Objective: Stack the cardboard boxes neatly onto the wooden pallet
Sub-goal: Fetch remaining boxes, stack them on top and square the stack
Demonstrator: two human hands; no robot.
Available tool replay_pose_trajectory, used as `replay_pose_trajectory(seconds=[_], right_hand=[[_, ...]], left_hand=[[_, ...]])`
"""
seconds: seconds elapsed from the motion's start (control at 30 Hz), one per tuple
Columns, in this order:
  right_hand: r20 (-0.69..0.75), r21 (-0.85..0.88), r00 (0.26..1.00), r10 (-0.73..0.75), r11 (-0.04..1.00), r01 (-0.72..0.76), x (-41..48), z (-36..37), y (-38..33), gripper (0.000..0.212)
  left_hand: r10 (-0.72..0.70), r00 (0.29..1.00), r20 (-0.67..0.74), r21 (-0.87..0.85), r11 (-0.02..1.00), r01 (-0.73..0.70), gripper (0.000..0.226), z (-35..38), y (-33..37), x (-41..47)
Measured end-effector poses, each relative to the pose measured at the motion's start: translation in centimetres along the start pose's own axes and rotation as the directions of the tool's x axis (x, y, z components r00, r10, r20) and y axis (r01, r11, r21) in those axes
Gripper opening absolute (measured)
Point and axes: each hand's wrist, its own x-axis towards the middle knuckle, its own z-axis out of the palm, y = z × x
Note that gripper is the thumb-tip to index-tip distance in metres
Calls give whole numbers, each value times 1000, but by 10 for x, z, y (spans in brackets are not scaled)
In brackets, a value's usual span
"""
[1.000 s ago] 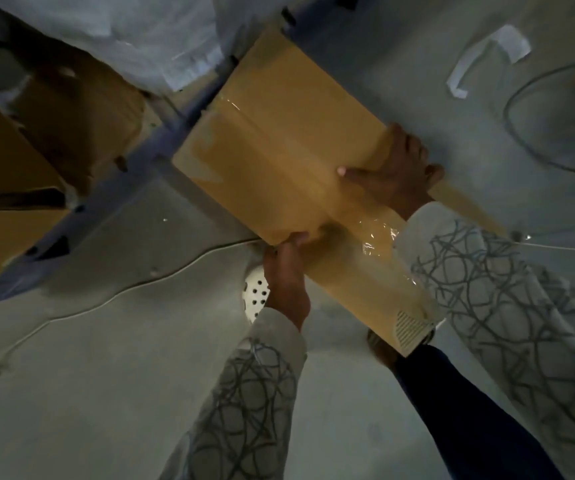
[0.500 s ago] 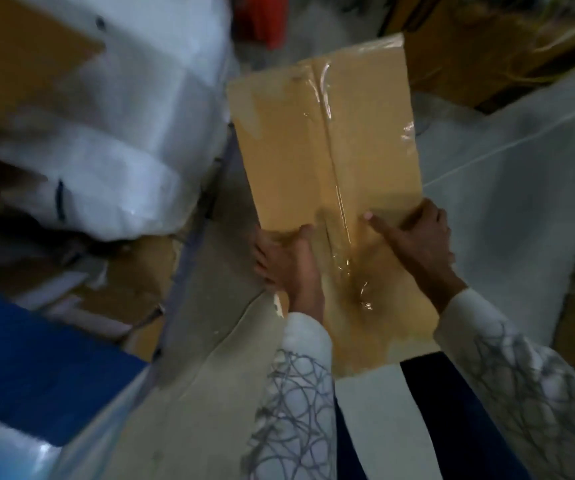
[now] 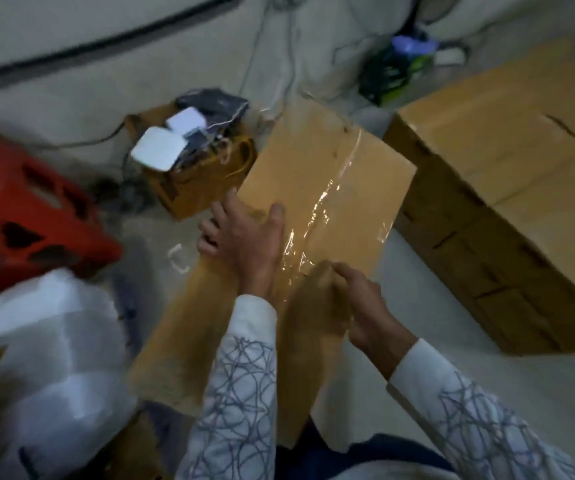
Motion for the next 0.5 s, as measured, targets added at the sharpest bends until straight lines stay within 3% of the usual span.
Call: replay_pose_trajectory(seconds=[0.1,0.17,0.2,0.33,0.5], right_hand=[[57,266,992,113,956,-124,-49,-78,16,112],[57,401,980,188,895,-195,-101,-145,23,68],[68,476,974,218,851,-223,-113,-177,34,55],[125,729,936,329,609,-312,-152,-289,68,46],[125,925,886,446,270,-266,-165,-392,102,33]], left_hand=[[281,944,171,167,936,-308,75,29,81,-65],[433,829,354,209,828,-521,70,60,132,-137],[487,757,436,200,768,-609,69,76,153,-175],[642,420,642,67,498,-864,70,136,202,-324],[696,47,717,-182,252,-951,68,194,224,-473]])
